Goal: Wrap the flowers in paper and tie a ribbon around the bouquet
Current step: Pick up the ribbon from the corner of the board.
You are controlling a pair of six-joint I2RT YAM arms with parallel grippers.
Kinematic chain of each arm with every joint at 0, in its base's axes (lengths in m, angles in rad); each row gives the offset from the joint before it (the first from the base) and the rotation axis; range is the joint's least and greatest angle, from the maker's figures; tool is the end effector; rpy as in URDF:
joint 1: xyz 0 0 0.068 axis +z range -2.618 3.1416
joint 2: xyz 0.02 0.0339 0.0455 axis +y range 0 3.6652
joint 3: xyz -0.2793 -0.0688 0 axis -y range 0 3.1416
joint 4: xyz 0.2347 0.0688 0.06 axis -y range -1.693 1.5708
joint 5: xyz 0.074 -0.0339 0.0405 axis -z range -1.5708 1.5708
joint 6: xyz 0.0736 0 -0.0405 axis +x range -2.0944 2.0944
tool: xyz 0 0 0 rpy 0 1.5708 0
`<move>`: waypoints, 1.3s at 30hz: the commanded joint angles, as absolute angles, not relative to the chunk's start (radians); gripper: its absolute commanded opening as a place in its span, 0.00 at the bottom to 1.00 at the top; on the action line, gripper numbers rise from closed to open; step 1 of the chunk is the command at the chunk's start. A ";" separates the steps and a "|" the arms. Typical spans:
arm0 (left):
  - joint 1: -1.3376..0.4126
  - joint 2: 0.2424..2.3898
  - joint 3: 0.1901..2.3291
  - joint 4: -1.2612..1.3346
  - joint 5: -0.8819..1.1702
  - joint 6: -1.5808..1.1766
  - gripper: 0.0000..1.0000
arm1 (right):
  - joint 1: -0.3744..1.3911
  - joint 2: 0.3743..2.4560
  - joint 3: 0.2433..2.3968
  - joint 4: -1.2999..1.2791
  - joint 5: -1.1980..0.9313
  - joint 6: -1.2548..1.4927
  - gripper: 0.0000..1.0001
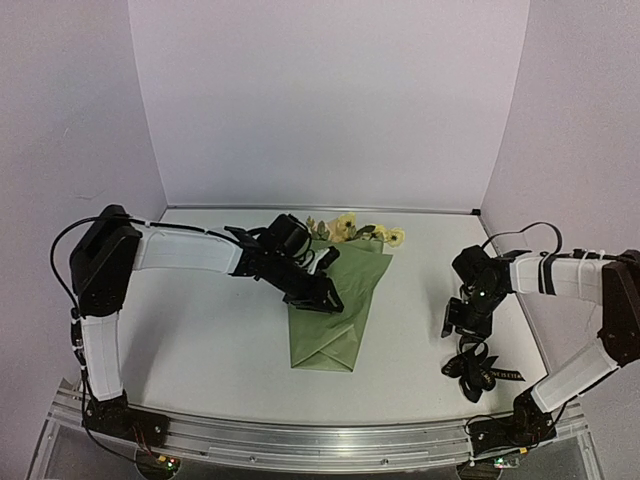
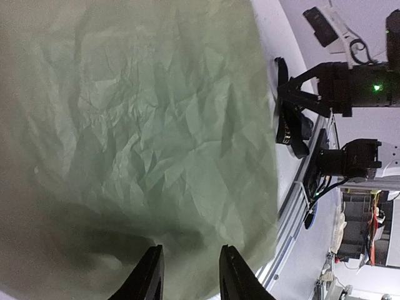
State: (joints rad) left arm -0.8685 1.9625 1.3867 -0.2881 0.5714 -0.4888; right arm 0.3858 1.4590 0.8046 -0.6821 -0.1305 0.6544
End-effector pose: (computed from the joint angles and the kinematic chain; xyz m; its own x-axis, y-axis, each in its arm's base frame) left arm 0.2567 -0.3650 0.1908 -0.8417 0.3832 -0.3803 0.5366 0.5156 -0.6680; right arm 0.2240 0.1013 0.1528 -0.9591 0.2618 -0.1072 0.2303 0.9426 0.2417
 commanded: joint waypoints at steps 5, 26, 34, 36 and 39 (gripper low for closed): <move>-0.920 2.175 1.533 -0.352 0.641 -0.462 0.32 | 0.374 1.507 0.778 -0.681 -0.115 0.653 0.53; -0.948 2.141 1.599 -0.360 0.665 -0.436 0.32 | 0.373 1.379 0.780 -0.744 -0.088 0.640 0.52; -0.968 2.290 1.723 -0.395 0.677 -0.427 0.32 | 0.361 1.389 0.756 -0.750 -0.088 0.634 0.53; -0.973 2.322 1.745 -0.412 0.674 -0.425 0.32 | 0.357 1.398 0.755 -0.749 -0.092 0.635 0.53; -0.974 2.342 1.741 -0.418 0.662 -0.422 0.32 | 0.352 1.418 0.761 -0.749 -0.096 0.630 0.53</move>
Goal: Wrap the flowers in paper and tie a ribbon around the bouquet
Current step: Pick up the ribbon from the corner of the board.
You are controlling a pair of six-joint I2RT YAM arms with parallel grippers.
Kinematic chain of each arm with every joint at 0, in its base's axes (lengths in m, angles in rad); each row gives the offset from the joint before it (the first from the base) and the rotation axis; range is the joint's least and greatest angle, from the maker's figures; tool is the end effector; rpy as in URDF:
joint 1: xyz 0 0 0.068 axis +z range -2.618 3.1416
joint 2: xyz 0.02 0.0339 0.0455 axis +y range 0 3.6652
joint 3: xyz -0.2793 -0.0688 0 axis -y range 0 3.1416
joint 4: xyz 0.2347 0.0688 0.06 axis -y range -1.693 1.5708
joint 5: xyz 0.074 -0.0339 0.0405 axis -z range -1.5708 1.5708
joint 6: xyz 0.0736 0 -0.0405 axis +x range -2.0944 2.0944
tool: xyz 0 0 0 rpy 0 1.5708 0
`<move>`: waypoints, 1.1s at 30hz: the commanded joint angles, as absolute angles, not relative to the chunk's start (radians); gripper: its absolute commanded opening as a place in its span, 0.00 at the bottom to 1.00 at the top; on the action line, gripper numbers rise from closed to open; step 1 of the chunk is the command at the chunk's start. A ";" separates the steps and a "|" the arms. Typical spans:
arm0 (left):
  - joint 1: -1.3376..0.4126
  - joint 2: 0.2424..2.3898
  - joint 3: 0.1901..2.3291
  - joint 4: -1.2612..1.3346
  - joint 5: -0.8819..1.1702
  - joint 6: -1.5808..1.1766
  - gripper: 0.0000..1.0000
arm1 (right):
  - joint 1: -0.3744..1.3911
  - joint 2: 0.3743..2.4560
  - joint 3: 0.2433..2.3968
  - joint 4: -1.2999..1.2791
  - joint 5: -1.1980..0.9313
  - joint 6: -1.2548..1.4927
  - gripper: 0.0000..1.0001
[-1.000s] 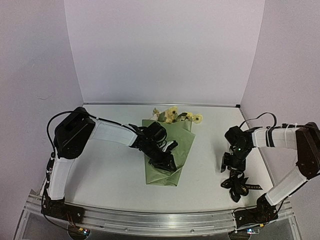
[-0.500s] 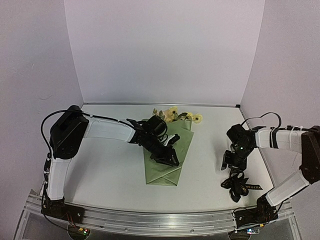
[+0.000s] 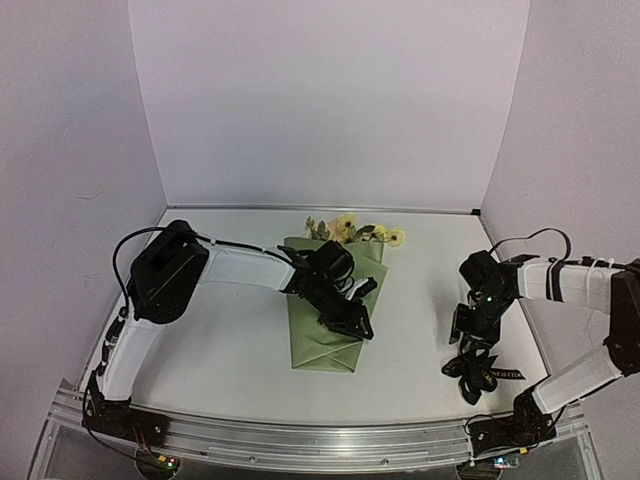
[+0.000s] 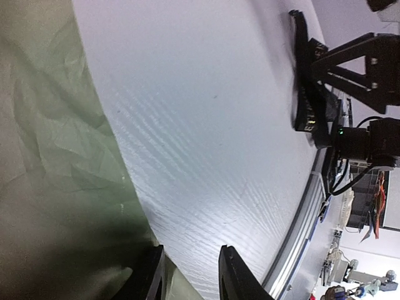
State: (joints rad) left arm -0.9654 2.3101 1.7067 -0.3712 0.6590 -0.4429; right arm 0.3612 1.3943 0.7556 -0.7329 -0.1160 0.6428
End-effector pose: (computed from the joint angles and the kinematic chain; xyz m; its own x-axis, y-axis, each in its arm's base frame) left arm 0.2530 -0.4448 0.1267 -0.7879 0.5431 -0.2902 0.5623 0.4427 -0.6984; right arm 0.2068 0.0872 0.1525 -0.9572 0.2749 -0.0904 0.2516 0.9449 0.2094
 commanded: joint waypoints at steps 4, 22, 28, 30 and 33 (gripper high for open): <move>-0.973 2.351 1.737 -0.419 0.653 -0.421 0.31 | 0.346 1.460 0.775 -0.742 -0.113 0.627 0.51; -0.951 2.074 1.665 -0.359 0.596 -0.408 0.39 | 0.341 1.447 0.826 -0.737 -0.170 0.626 0.00; -0.911 2.019 1.594 -0.324 0.599 -0.389 0.39 | 0.368 1.318 0.882 -0.756 -0.256 0.645 0.00; -0.900 2.001 1.570 -0.308 0.609 -0.377 0.39 | 0.393 1.288 0.914 -0.766 -0.289 0.641 0.00; -0.895 1.973 1.543 -0.288 0.620 -0.346 0.39 | 0.439 1.250 0.968 -0.794 -0.332 0.622 0.00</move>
State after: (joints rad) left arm -0.9062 2.0513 1.5810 -0.3352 0.6089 -0.4046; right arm 0.3850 1.3070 0.8819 -0.7487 -0.2538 0.6326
